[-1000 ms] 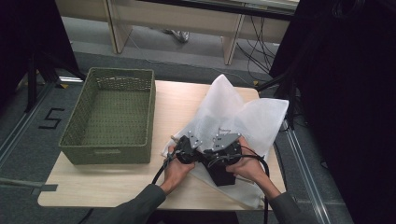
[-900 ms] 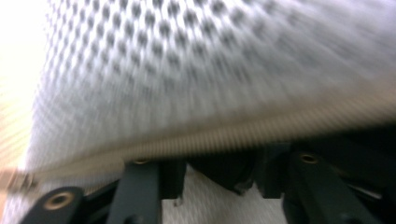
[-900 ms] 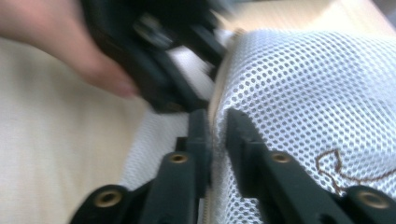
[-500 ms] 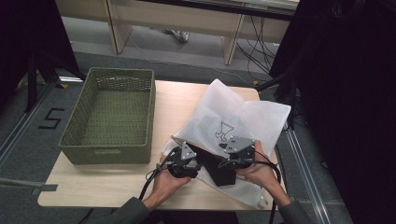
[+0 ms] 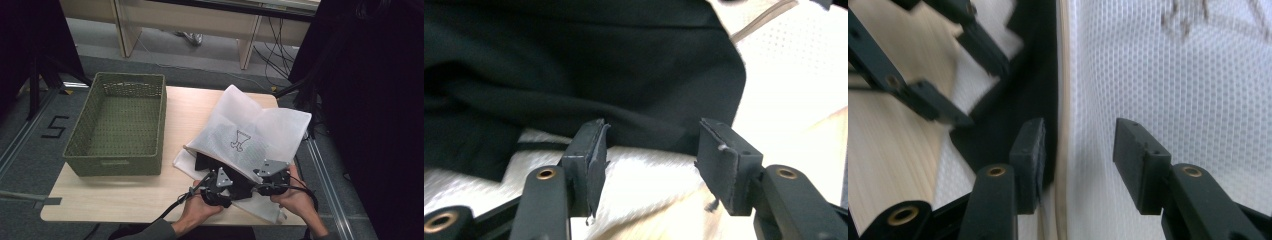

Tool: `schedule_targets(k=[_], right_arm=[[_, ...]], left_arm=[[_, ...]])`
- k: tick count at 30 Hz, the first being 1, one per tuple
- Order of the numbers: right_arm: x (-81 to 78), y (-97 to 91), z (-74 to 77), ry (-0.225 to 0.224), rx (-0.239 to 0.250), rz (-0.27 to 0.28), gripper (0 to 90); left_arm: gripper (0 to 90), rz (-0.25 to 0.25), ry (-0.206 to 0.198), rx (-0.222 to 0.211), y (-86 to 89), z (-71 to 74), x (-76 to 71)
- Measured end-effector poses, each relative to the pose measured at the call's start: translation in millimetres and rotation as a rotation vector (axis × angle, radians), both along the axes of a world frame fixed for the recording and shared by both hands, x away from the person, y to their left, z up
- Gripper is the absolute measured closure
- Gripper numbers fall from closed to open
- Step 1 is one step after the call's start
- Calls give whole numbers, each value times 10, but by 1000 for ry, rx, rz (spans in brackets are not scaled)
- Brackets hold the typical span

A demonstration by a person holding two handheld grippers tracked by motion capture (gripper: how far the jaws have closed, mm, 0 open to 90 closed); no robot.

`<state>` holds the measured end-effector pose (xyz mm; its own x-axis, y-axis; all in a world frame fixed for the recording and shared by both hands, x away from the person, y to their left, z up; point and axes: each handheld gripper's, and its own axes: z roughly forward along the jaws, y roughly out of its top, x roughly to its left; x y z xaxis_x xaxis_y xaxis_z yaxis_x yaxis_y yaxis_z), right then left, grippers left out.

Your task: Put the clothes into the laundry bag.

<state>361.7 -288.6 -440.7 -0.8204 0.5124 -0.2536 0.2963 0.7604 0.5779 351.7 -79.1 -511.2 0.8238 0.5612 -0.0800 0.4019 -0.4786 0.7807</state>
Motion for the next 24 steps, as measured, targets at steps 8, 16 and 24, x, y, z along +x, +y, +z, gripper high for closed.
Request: schedule_targets(k=[8,16,24], right_arm=[[99,-113,25,12,-33,7,866],[103,-140,95,15,-8,46,870],[135,-181,52,22,-3,21,870]], left_arm=[[717,27,-104,34,-301,-27,270],[839,131,-167,69,-537,7,565],[820,140,-181,98,-540,-24,662]])
